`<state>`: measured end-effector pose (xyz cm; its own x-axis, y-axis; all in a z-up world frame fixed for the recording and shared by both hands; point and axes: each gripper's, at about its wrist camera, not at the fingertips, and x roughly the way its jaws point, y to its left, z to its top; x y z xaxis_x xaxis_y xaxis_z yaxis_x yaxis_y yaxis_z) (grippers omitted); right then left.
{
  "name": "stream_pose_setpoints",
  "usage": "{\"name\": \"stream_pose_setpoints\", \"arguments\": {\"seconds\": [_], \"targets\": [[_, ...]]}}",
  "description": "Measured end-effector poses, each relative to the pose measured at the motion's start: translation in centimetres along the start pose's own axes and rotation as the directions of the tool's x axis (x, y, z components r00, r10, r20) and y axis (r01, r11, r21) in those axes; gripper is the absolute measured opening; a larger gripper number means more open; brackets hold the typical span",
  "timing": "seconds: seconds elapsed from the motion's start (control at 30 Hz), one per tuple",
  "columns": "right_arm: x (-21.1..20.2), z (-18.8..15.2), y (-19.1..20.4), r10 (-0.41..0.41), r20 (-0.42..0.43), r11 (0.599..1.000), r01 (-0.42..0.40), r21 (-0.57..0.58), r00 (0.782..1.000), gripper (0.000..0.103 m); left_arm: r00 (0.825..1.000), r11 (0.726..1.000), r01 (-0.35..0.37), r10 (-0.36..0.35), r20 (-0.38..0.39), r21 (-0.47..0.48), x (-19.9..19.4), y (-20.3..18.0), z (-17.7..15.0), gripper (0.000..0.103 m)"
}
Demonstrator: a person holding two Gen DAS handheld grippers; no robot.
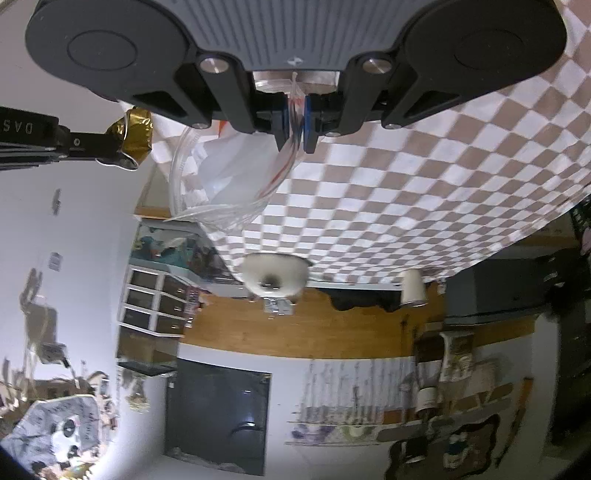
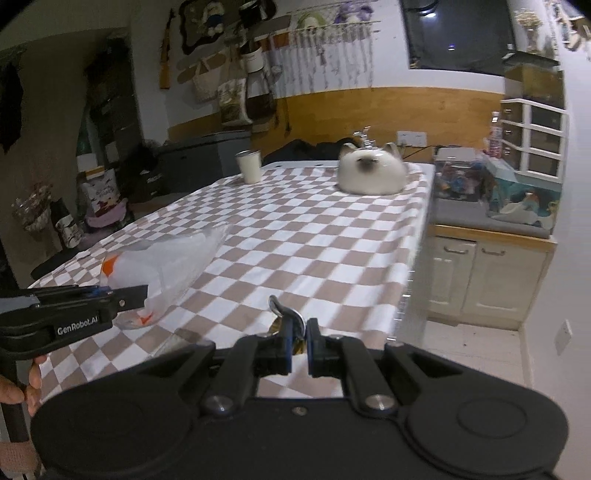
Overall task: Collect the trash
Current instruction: 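Lift the clear bag and gold wrapper and carry both toward the wastebasket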
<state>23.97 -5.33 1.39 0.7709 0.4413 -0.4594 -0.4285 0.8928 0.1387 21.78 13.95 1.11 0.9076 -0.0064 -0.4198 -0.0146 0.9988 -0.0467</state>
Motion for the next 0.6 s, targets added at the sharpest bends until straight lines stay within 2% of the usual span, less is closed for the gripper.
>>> {"name": "stream_pose_setpoints", "arguments": {"seconds": [0.33,0.6], "targets": [[-4.3,-2.1,-6.4,-0.088,0.019,0.994,0.086,0.061,0.996,0.007,0.995,0.992,0.101,-0.099,-0.027,0.071,1.3,-7.9,-0.4,0.007],[-7.4,-4.7,-12.1,-0.161,0.020,0.979,0.157,0.132,0.987,0.007,0.981,0.974,0.189,-0.181,-0.070,0.123,3.0,-14.8,-1.5,0.007]]}}
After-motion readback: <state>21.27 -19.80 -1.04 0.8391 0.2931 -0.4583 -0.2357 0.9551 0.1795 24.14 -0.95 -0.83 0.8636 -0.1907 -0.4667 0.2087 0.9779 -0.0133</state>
